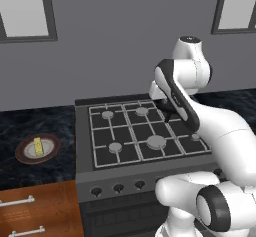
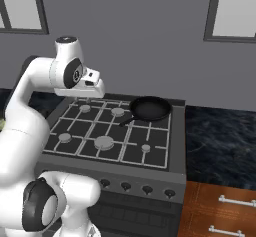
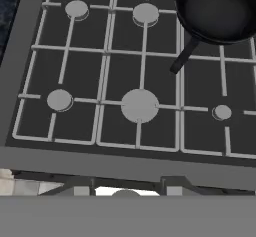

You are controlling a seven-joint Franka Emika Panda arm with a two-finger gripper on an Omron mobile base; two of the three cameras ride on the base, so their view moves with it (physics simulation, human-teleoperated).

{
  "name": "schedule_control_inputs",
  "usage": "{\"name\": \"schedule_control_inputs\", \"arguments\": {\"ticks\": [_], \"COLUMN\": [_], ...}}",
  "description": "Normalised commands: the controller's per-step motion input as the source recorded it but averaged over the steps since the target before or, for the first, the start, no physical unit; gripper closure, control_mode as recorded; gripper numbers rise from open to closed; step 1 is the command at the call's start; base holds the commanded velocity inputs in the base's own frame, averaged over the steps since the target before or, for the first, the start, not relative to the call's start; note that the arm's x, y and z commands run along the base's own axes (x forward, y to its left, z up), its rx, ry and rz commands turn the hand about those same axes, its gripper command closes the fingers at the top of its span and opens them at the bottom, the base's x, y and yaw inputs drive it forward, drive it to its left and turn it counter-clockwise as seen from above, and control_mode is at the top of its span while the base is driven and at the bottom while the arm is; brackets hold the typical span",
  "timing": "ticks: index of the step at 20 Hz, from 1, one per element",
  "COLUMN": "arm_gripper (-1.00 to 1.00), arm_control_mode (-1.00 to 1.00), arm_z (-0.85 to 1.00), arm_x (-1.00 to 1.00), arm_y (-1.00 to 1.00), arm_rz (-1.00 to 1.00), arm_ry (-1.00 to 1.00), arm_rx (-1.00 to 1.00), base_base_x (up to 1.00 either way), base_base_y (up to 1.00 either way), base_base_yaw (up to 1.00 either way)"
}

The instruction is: Pick up the butter stick and place it in the pan. Then turn on the burner for the pan.

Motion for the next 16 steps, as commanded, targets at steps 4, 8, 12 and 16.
{"name": "schedule_control_inputs", "arguments": {"ticks": [4, 8, 12, 16], "arm_gripper": [-1.0, -1.0, -1.0, -1.0], "arm_control_mode": [-1.0, -1.0, -1.0, -1.0], "arm_z": [-0.01, -0.24, -0.45, -0.51], "arm_x": [-0.19, -0.03, 0.0, -0.22], "arm_y": [0.09, 0.95, 1.0, 0.87], "arm_rz": [0.0, -0.03, -0.01, 0.0], "arm_ry": [0.0, 0.0, 0.0, 0.01], "arm_rx": [0.0, -0.04, -0.11, -0.11], "base_base_x": [0.0, 0.0, 0.0, 0.0], "base_base_y": [0.0, 0.0, 0.0, 0.0], "base_base_yaw": [0.0, 0.0, 0.0, 0.0]}}
